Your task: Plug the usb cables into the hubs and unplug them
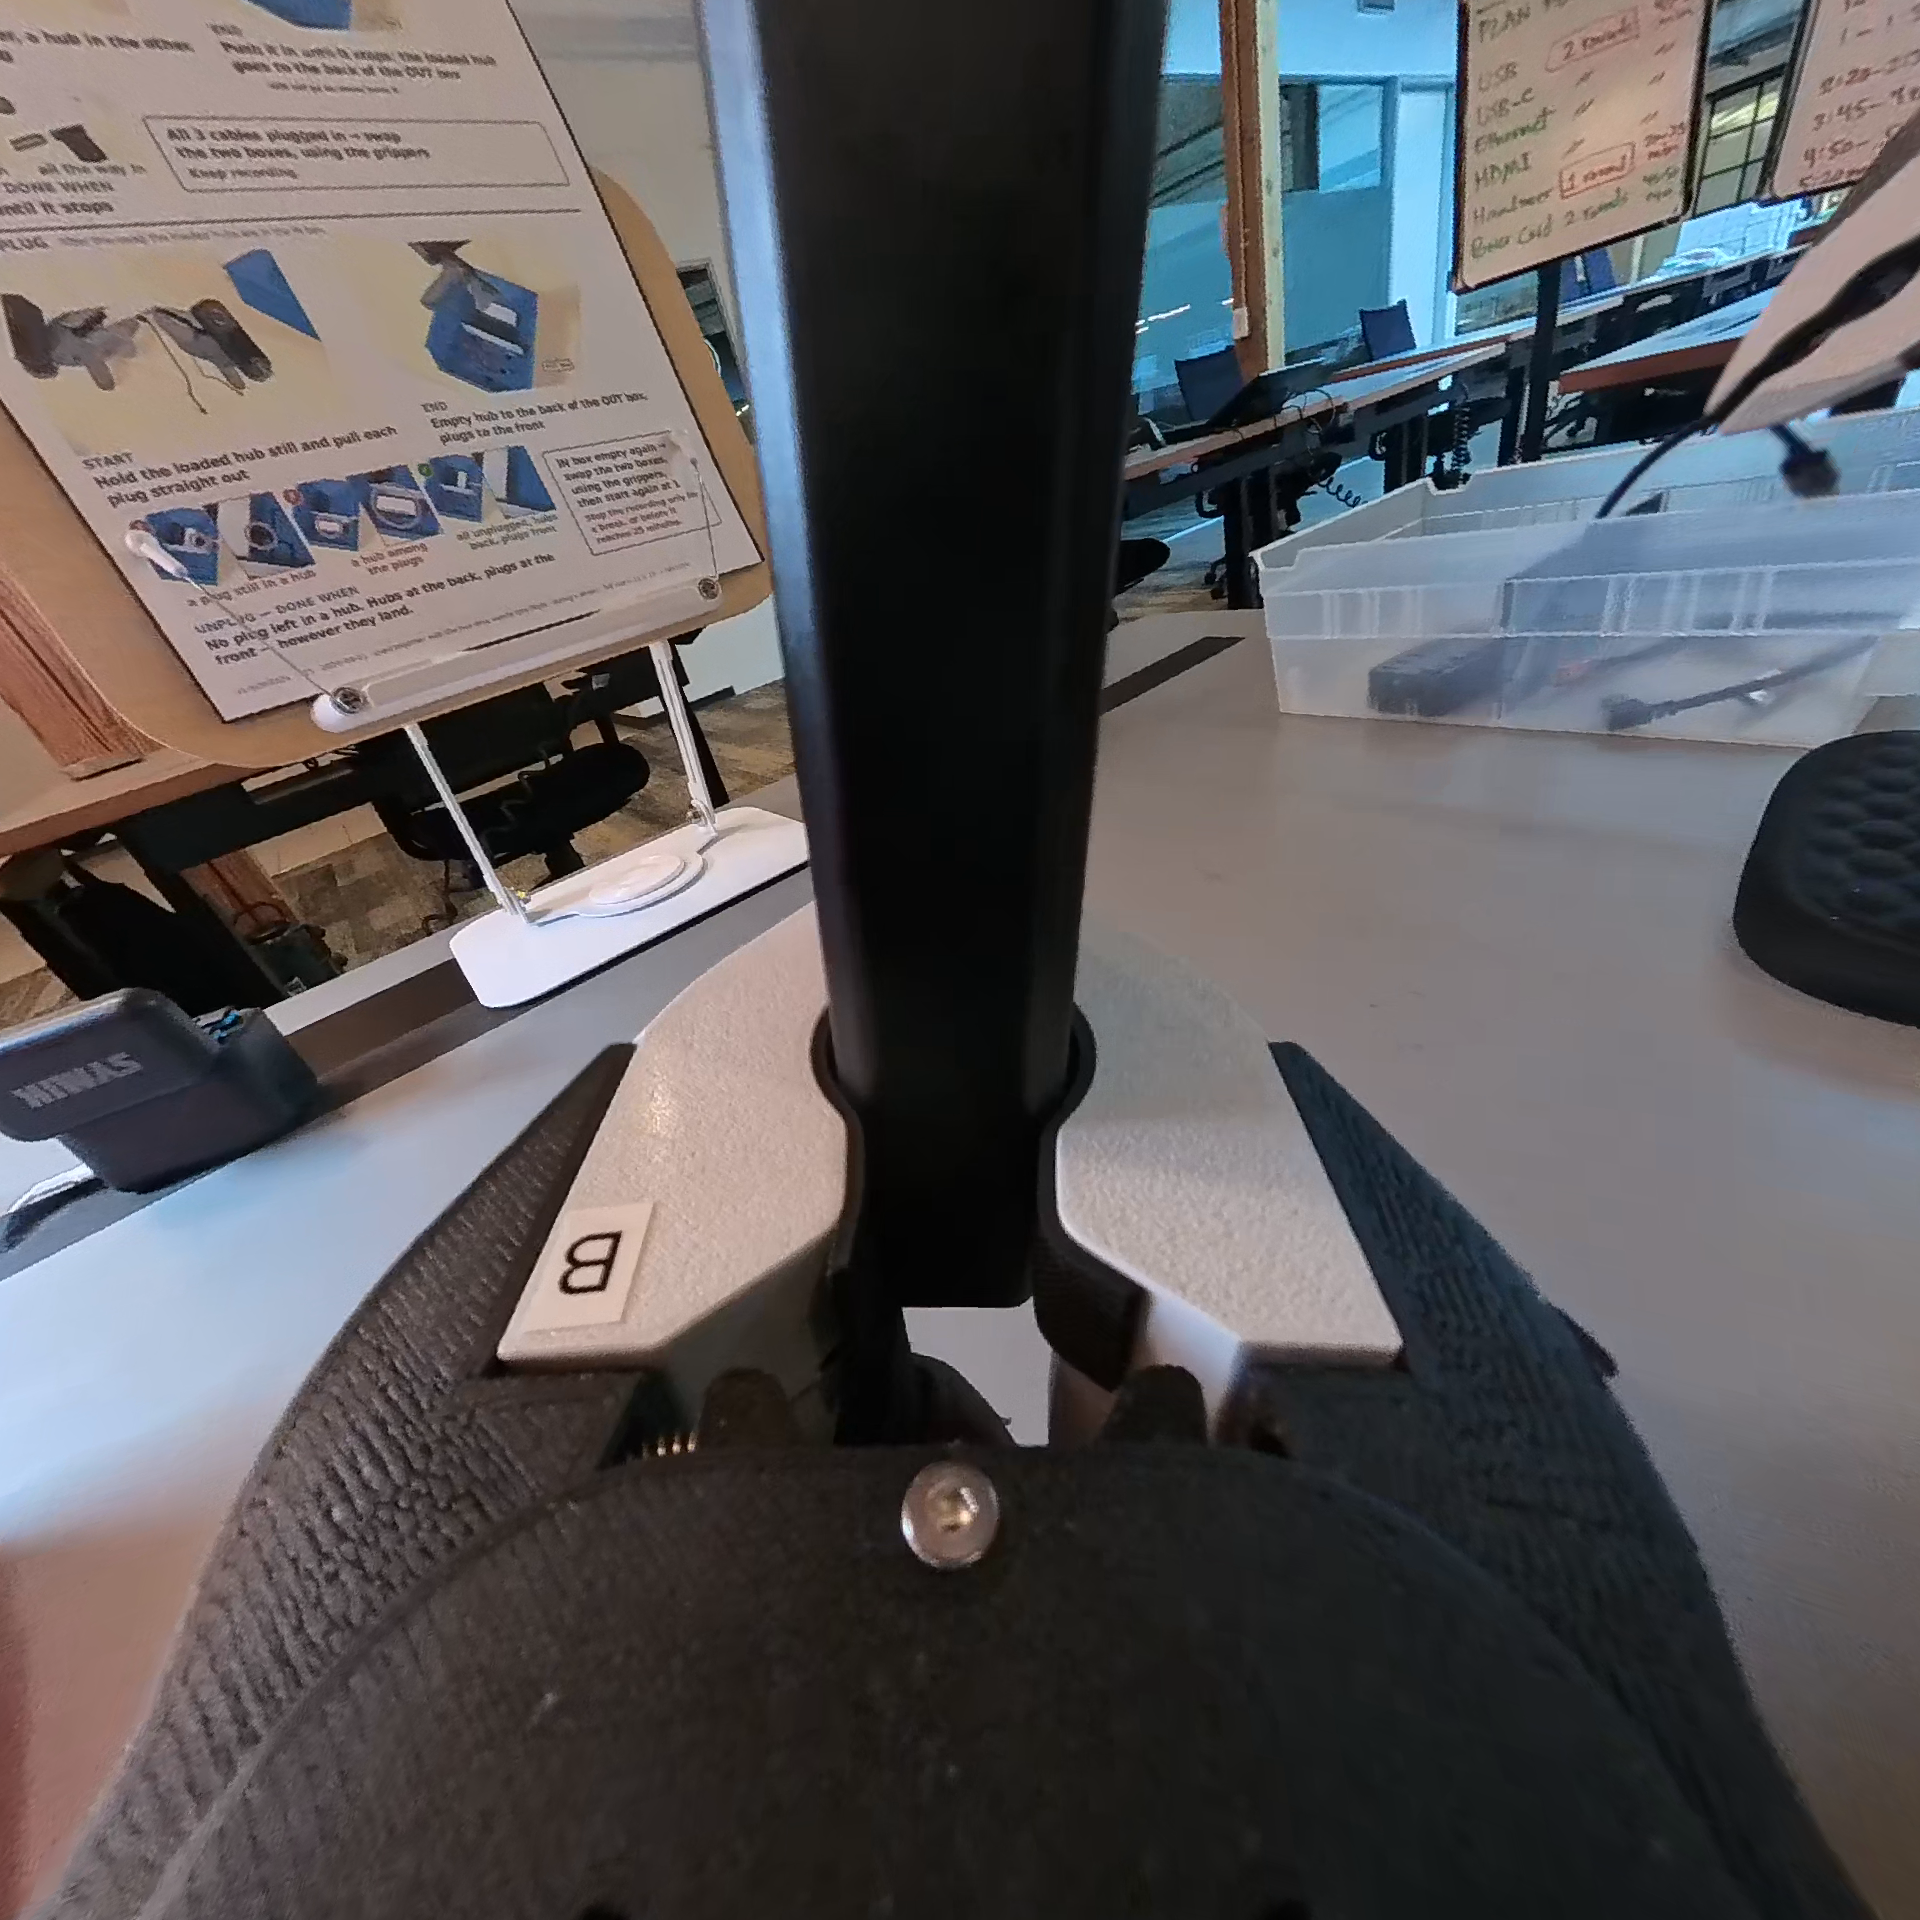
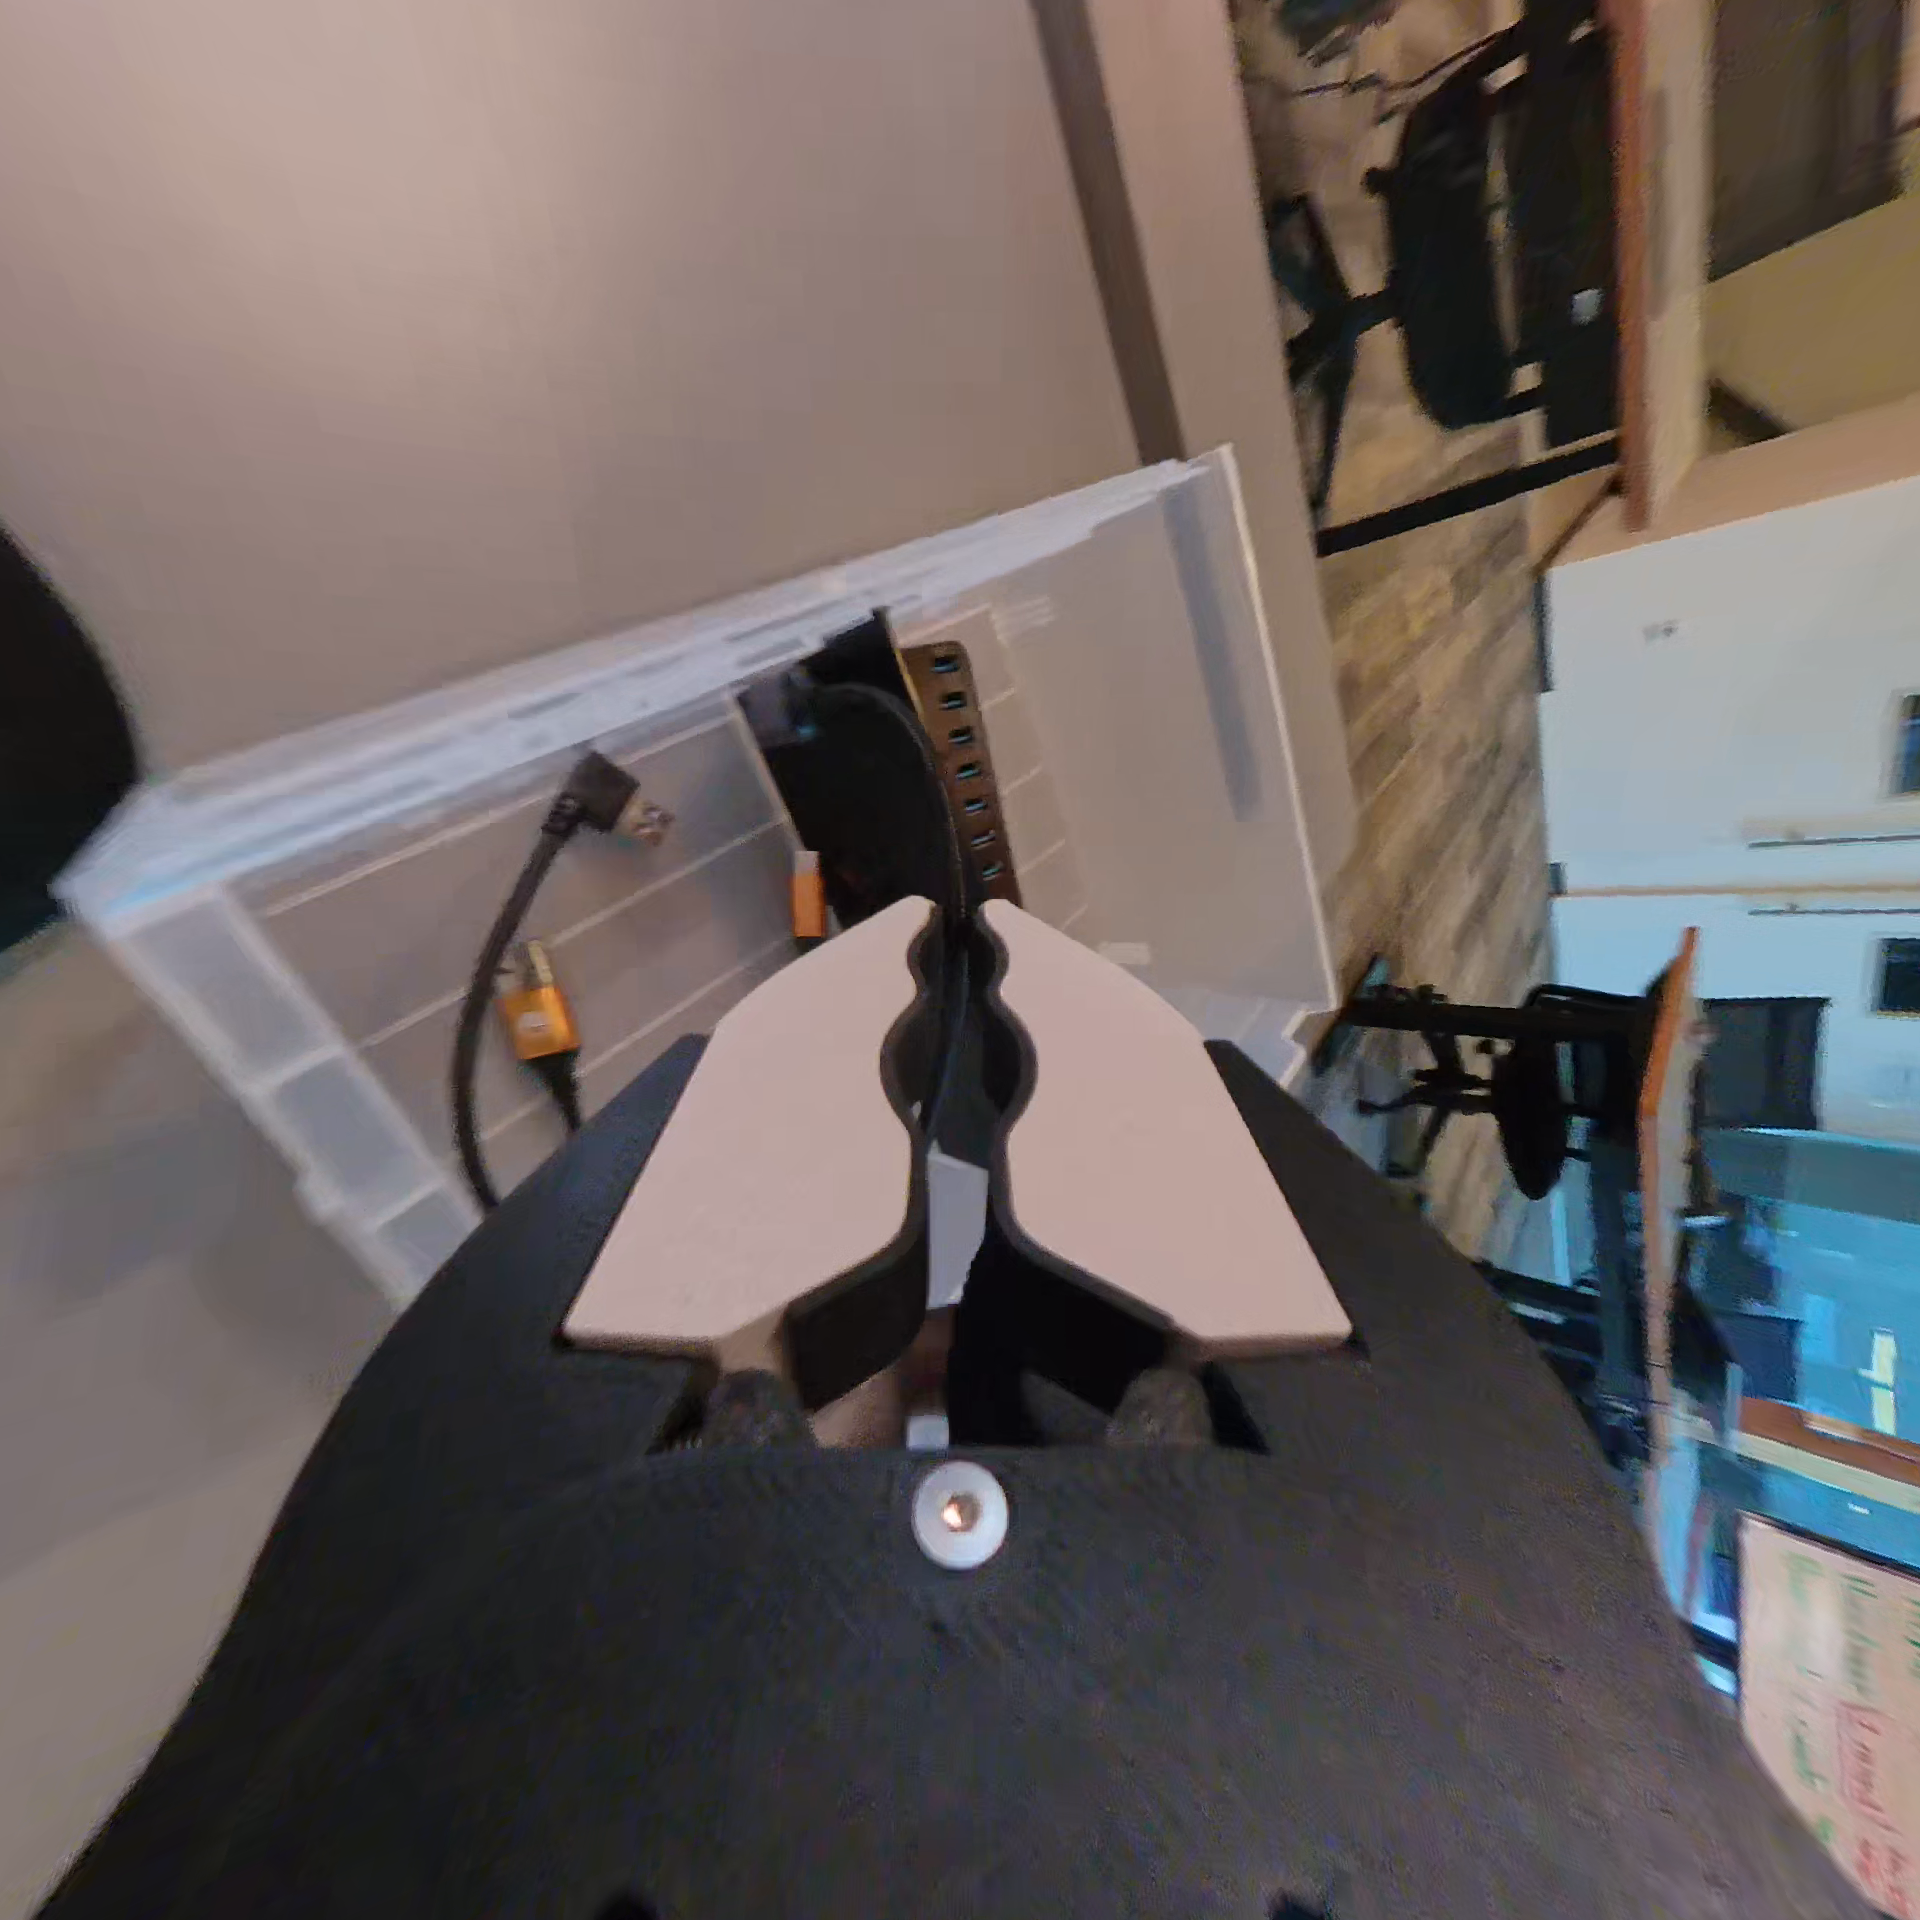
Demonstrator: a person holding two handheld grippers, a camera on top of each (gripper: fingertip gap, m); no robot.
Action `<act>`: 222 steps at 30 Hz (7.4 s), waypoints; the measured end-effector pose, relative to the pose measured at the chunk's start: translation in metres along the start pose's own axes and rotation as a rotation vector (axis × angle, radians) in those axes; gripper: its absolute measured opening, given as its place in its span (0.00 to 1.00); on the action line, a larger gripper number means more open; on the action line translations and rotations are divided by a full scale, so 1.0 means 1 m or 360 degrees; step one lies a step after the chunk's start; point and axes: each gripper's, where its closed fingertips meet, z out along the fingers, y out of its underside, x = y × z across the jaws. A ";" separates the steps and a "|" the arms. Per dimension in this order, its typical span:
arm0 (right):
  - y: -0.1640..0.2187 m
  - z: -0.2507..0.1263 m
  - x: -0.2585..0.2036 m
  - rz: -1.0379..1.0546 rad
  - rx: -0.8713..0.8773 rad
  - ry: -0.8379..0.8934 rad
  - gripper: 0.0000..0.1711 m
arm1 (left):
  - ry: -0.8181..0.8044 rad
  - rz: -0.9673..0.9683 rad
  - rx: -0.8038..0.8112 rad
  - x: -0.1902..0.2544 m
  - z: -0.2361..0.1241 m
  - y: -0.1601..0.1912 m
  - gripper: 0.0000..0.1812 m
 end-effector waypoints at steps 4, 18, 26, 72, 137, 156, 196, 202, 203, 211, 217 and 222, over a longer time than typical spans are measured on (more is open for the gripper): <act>0.020 0.017 0.001 -0.0142 -0.0014 0.0175 0.03 | 0.0007 0.0019 -0.0016 0.002 0.001 0.002 0.17; 0.064 0.021 -0.078 0.0301 -0.0344 -0.0550 0.17 | 0.0023 0.0043 -0.0038 0.007 0.003 0.005 0.17; 0.048 0.012 -0.068 0.1149 -0.0360 -0.0794 0.33 | 0.0023 0.0041 -0.0040 0.006 0.004 0.005 0.17; -0.466 0.005 -0.148 0.1337 0.1644 -0.0240 0.39 | -0.0022 0.0019 -0.0123 0.008 0.005 0.010 0.17; -0.058 0.023 0.084 0.0167 0.0260 0.0375 0.37 | -0.0134 -0.0311 0.0072 -0.032 0.004 0.010 0.50; 0.013 0.109 0.077 -0.0335 -0.0194 -0.0157 0.37 | -0.0253 -0.0331 0.0024 -0.050 0.002 0.020 0.50; 0.075 0.161 0.050 -0.0732 -0.1032 -0.0680 0.35 | -0.0206 -0.0395 0.0095 -0.047 -0.003 0.010 0.50; 0.075 0.162 0.049 -0.0700 -0.0992 -0.0738 0.36 | -0.0209 -0.0391 0.0097 -0.048 -0.004 0.009 0.49; 0.074 0.162 0.048 -0.0668 -0.0956 -0.0762 0.36 | -0.0210 -0.0390 0.0097 -0.048 -0.004 0.009 0.49; 0.055 0.158 0.041 -0.0082 -0.0508 -0.0864 0.36 | -0.0224 -0.0385 0.0078 -0.049 -0.003 0.013 0.49; 0.059 0.157 0.040 0.0045 -0.0460 -0.0890 0.36 | -0.0222 -0.0369 0.0043 -0.048 0.000 0.018 0.49; 0.062 0.157 0.038 0.0130 -0.0504 -0.0958 0.36 | -0.0234 -0.0359 0.0033 -0.049 0.000 0.019 0.49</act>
